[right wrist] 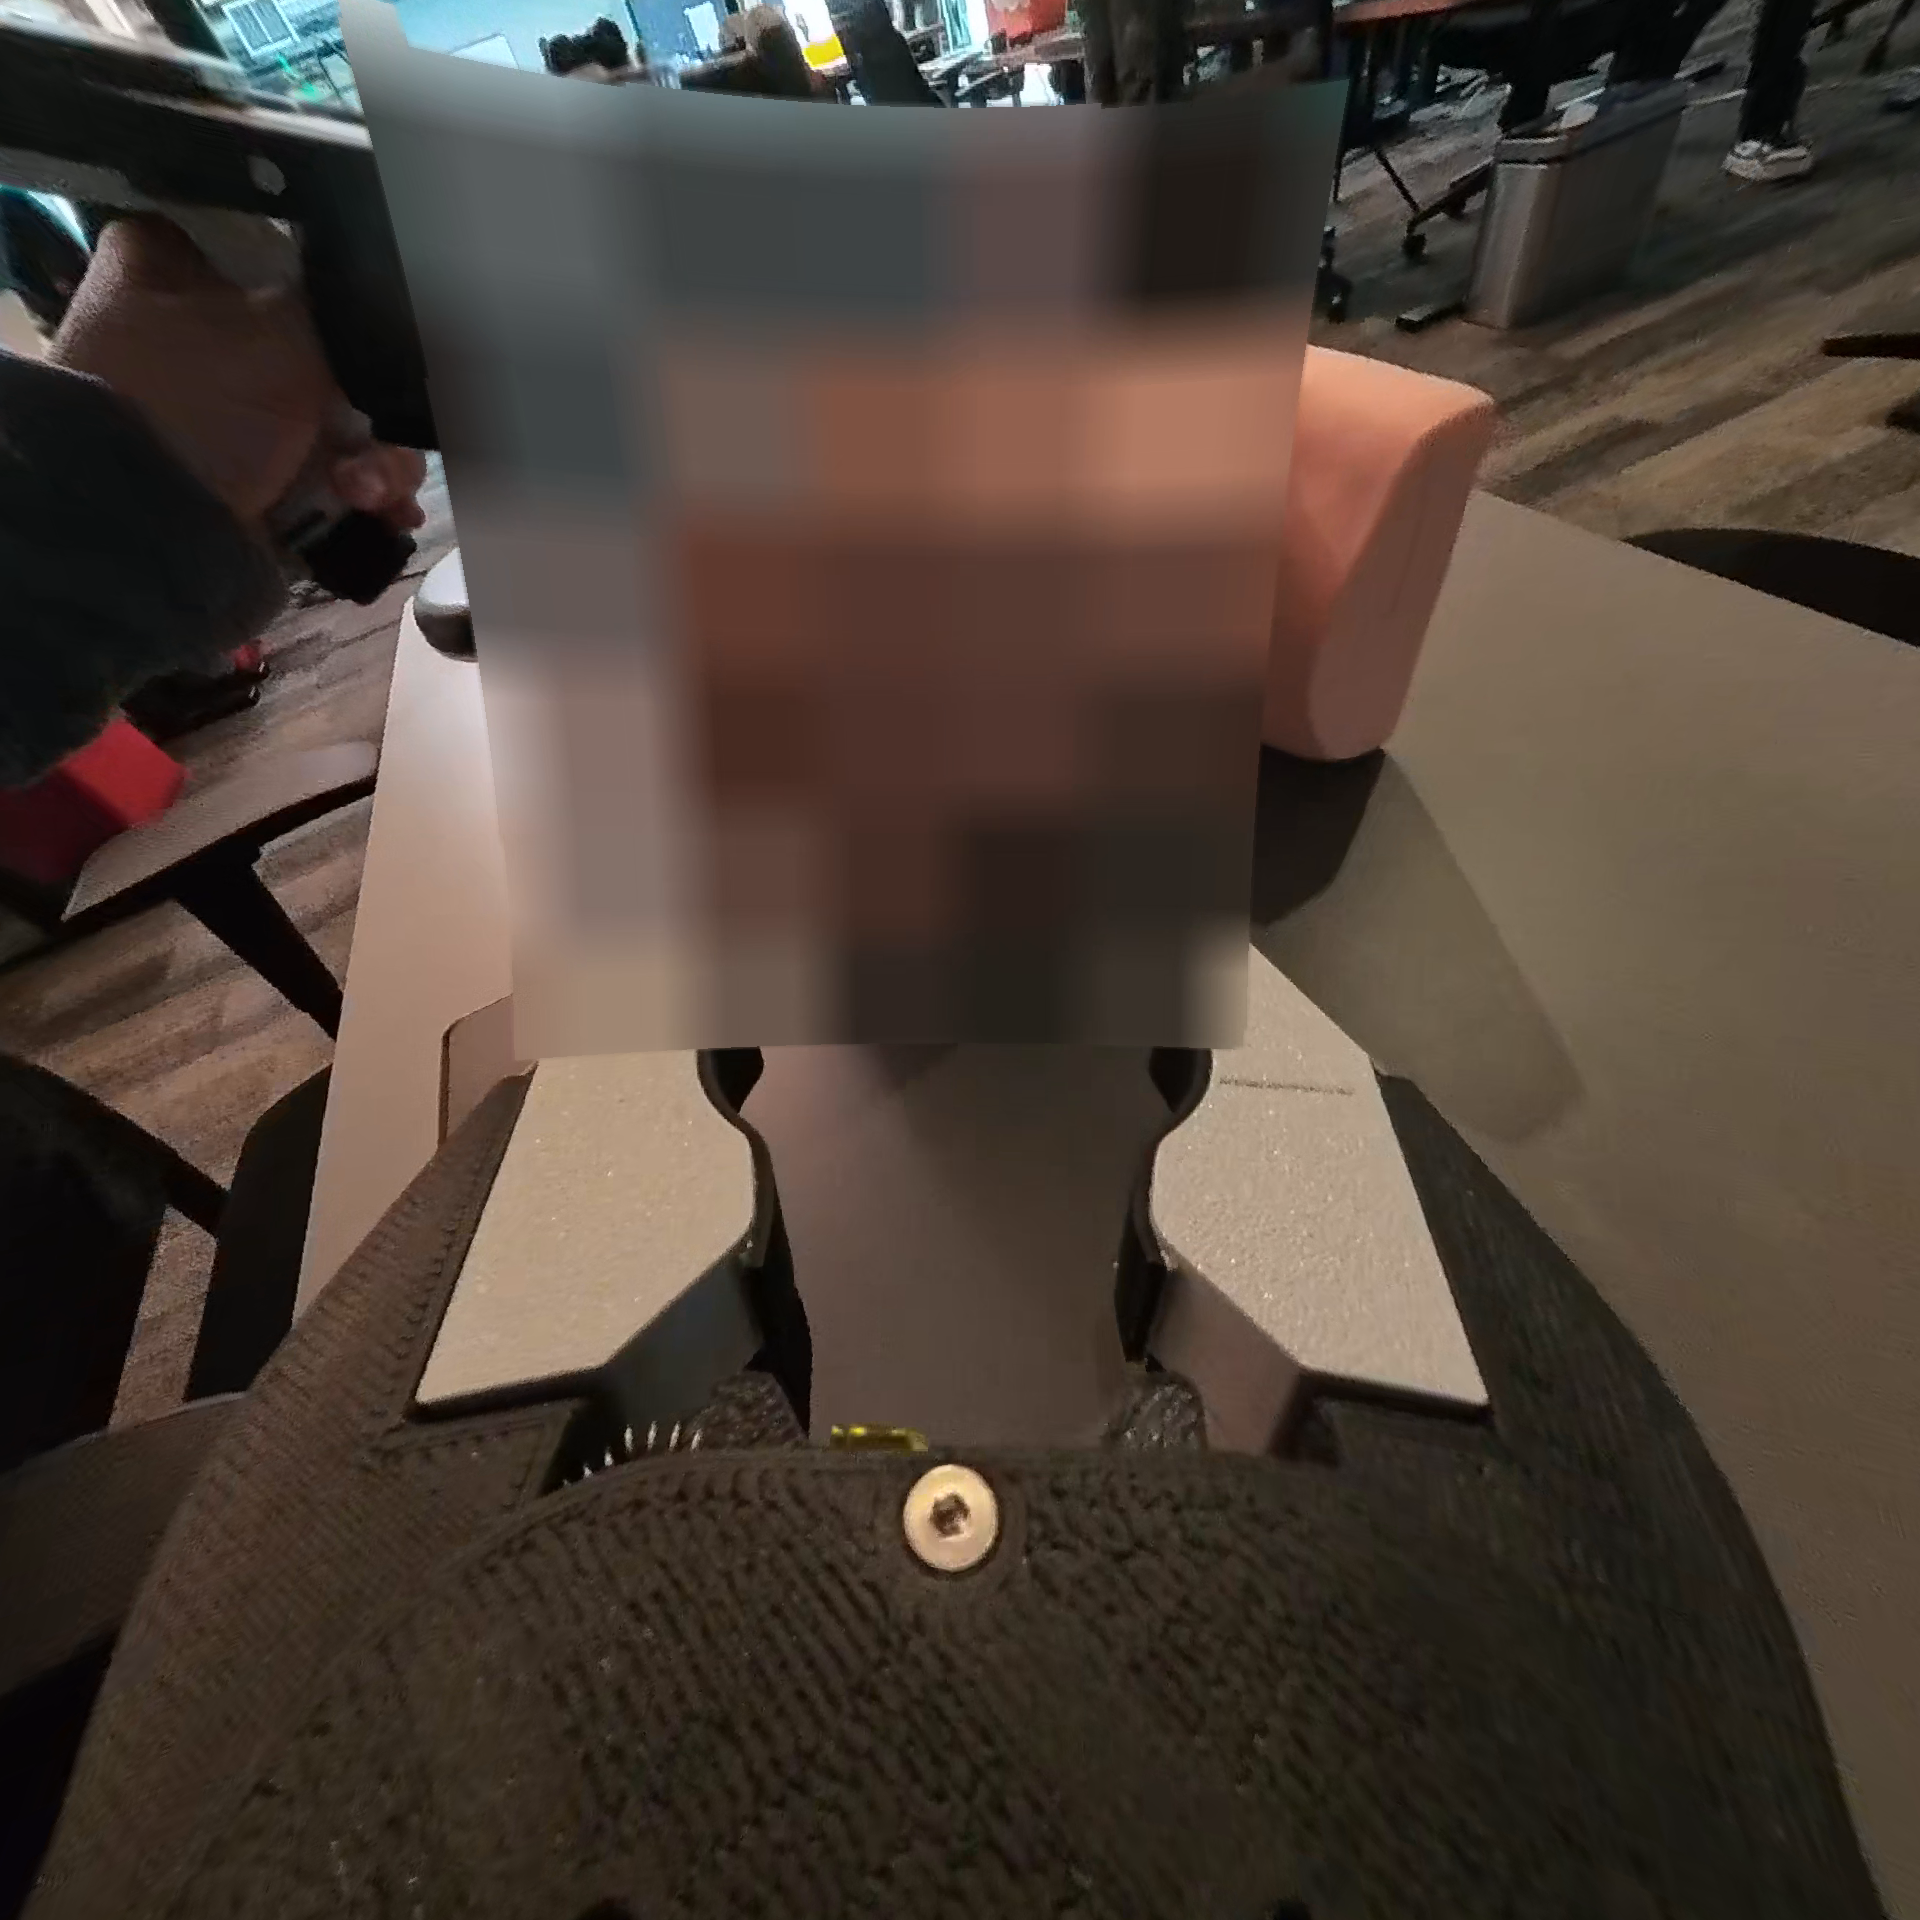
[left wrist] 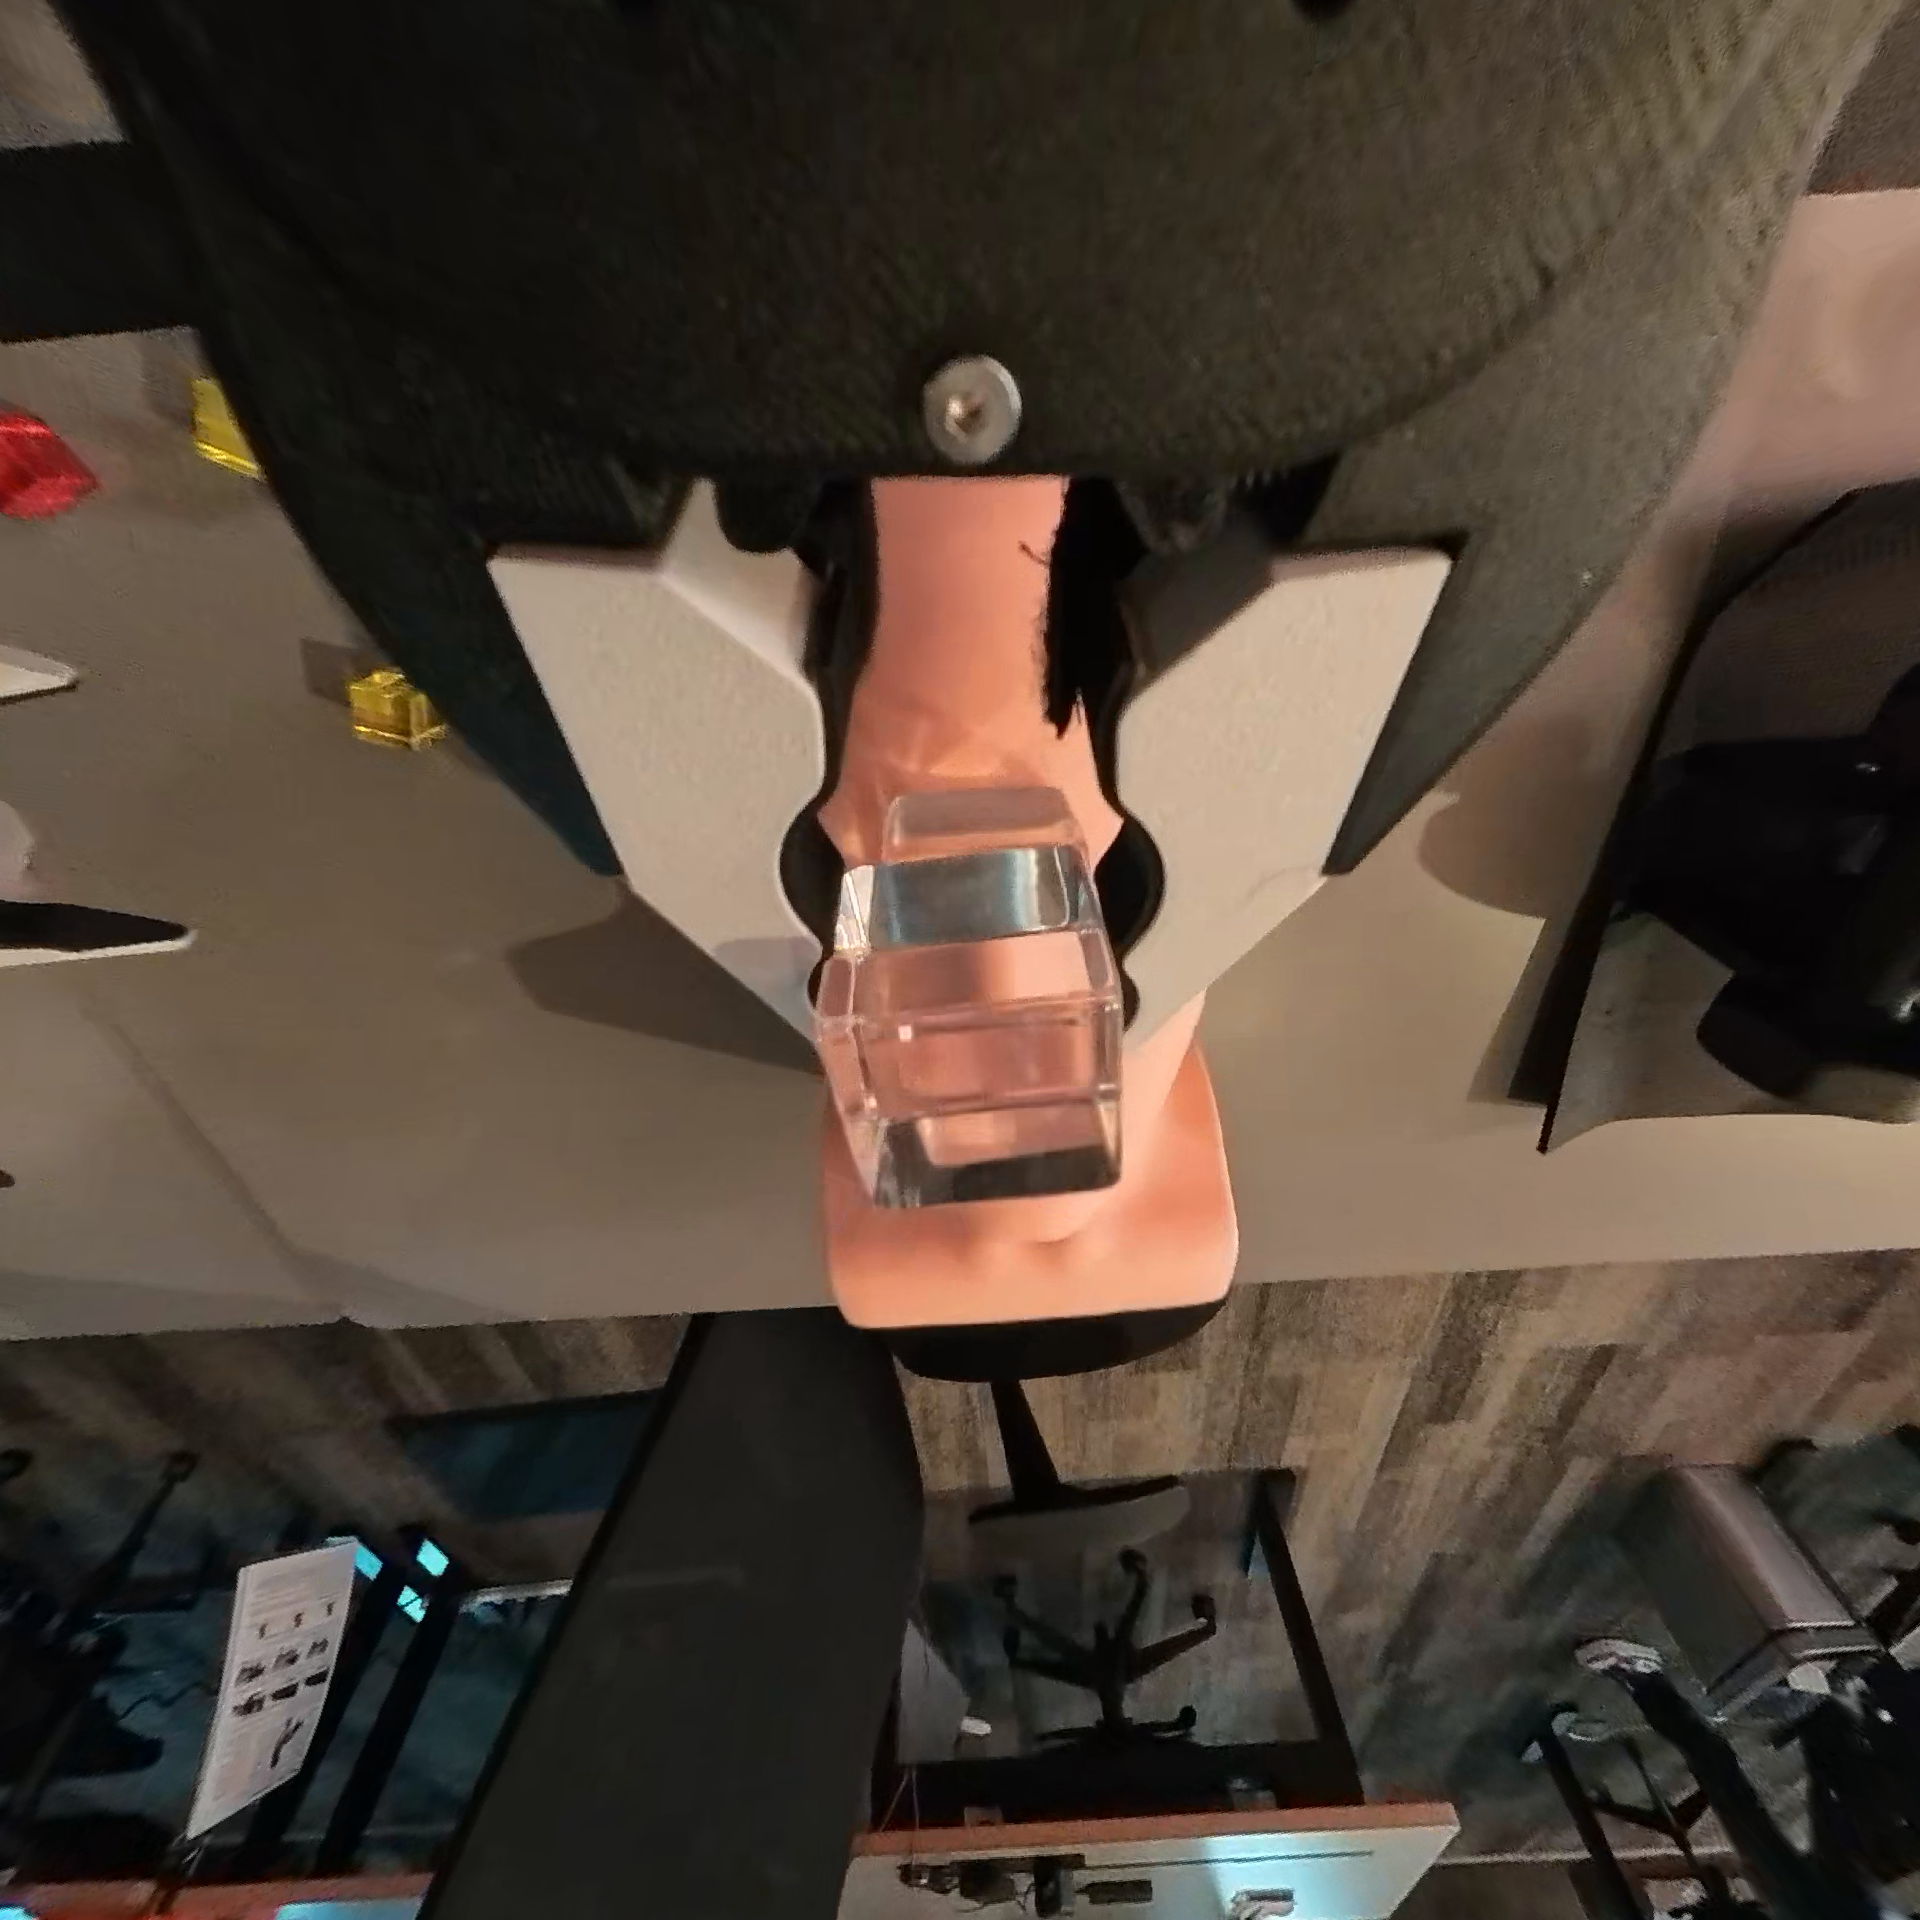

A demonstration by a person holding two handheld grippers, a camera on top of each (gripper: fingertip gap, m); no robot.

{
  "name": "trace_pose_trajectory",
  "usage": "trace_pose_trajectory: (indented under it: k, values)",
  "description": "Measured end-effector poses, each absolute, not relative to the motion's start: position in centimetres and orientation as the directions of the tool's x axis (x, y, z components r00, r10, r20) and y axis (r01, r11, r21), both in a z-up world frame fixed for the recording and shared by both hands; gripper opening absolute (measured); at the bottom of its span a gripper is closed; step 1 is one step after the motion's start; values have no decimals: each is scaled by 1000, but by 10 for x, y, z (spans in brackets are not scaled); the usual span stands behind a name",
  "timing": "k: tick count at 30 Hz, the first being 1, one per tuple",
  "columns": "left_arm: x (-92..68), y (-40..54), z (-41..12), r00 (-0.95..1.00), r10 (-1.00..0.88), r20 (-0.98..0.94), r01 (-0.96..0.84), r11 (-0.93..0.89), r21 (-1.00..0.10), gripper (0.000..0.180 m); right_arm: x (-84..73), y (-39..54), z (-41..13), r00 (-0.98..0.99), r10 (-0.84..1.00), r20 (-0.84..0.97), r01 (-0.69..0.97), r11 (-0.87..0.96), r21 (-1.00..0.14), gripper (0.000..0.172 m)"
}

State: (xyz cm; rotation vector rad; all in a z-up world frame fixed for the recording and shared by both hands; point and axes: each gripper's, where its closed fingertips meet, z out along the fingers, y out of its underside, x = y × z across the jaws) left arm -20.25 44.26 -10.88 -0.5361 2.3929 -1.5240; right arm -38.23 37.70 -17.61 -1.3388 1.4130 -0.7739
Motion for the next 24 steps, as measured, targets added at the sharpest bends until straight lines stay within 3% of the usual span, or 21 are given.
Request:
trace_pose_trajectory:
  k: [1, 11, 20, 24]
  values:
    - [-202, 443, -112, -898, -439, -23, -167, 390, -905, 46, -384, 377, -177, 110, -967, -232, -329, 184, -926, 75]
    - [-199, 443, -121, -890, -455, 14, -186, 336, -924, 47, -392, 378, -187, 103, -963, -249, -352, 199, -914, 76]
    - [-211, 460, -133, -870, -484, 92, -277, 326, -904, 107, -438, 353, -248, -11, -990, -139, -536, 123, -835, 88]
    - [-253, 485, -145, -865, -467, 182, -321, 237, -917, 108, -480, 359, -277, -11, -993, -113, -615, 96, -782, 90]
